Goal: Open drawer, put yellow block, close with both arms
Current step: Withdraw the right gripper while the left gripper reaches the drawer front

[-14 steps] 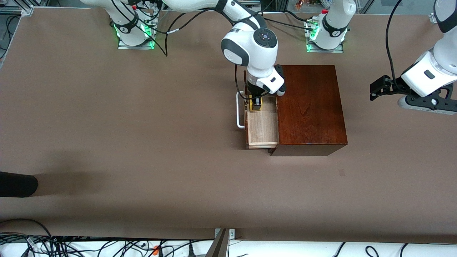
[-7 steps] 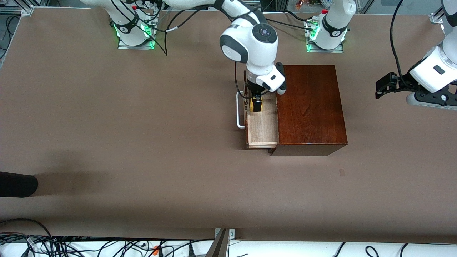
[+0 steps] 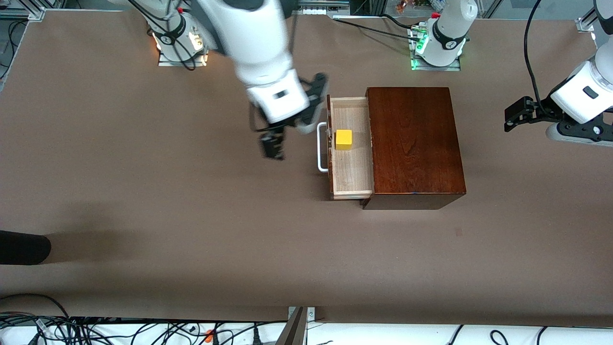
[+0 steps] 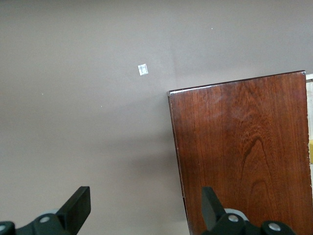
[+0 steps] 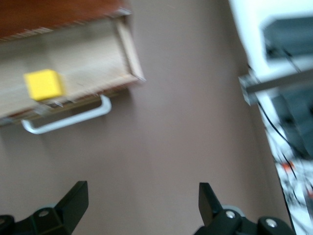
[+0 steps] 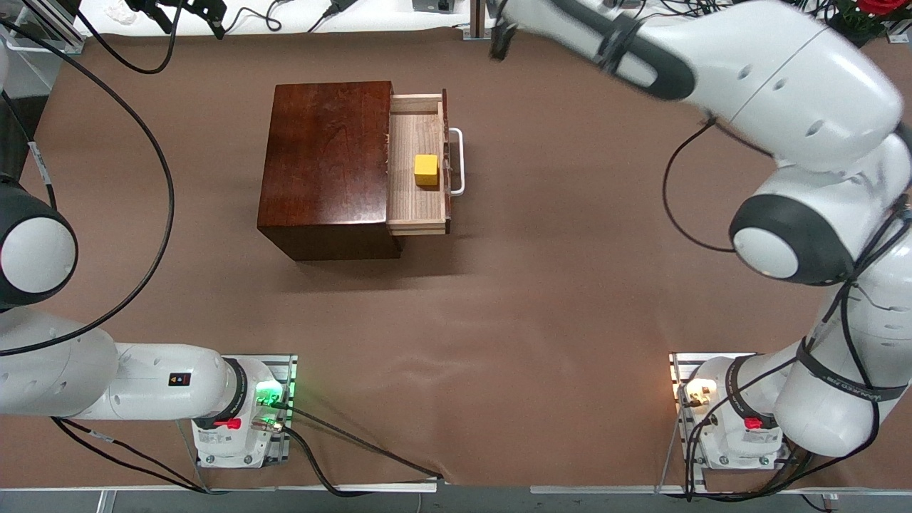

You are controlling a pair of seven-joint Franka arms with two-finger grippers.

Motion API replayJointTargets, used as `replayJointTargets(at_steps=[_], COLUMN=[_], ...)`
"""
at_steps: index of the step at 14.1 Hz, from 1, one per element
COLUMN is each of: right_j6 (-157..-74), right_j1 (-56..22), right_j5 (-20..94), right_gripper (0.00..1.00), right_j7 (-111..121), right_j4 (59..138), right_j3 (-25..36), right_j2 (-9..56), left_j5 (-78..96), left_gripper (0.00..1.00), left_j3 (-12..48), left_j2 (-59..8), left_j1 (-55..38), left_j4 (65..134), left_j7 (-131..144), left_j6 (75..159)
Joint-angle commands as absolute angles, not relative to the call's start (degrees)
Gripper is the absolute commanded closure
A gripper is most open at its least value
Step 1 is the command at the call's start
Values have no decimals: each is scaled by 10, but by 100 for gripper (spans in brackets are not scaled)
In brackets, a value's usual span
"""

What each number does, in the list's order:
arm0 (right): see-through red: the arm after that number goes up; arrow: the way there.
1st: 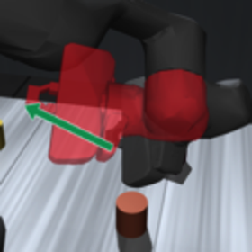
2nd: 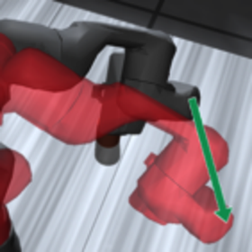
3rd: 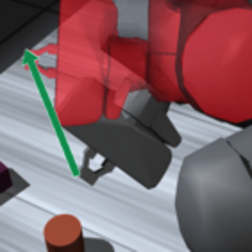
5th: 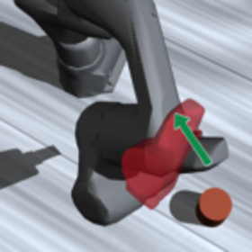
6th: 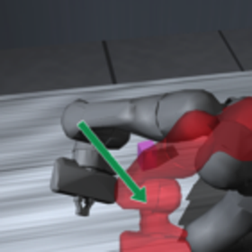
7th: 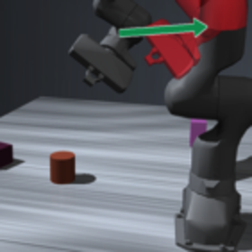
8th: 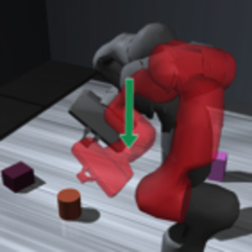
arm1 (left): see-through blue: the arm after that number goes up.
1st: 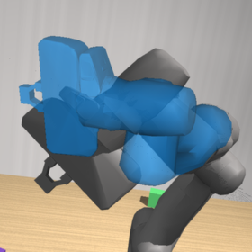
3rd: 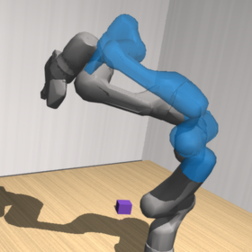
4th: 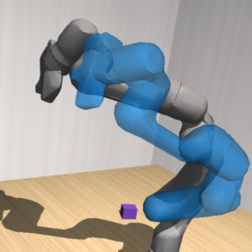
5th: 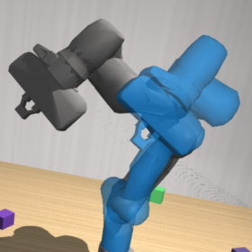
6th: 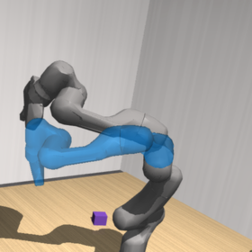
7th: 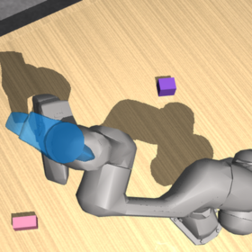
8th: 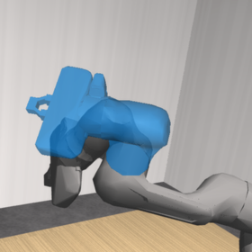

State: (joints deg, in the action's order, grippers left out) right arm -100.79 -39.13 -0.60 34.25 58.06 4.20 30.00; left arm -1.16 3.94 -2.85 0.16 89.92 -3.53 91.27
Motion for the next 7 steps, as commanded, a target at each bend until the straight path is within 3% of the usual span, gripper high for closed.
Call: replayJointTargets(at_steps=[1, 4, 7], right_j6=[-975, -892, -862], right_j1=[-316, -207, -172], right_j5=[58, 135, 121], right_gripper=[0, 0, 0], right_j7=[326, 326, 271], right_j4=[600, 611, 716], right_j3=[63, 69, 72], right_j2=[278, 242, 136], left_j5=[5, 5, 16], left_gripper=[0, 0, 0], left_j3=[42, 45, 71], left_j2=[-28, -31, -43], left_j1=[7, -3, -32], left_j4=[888, 886, 886], left_j7=[-35, -38, -76], left_j6=[904, 901, 890])
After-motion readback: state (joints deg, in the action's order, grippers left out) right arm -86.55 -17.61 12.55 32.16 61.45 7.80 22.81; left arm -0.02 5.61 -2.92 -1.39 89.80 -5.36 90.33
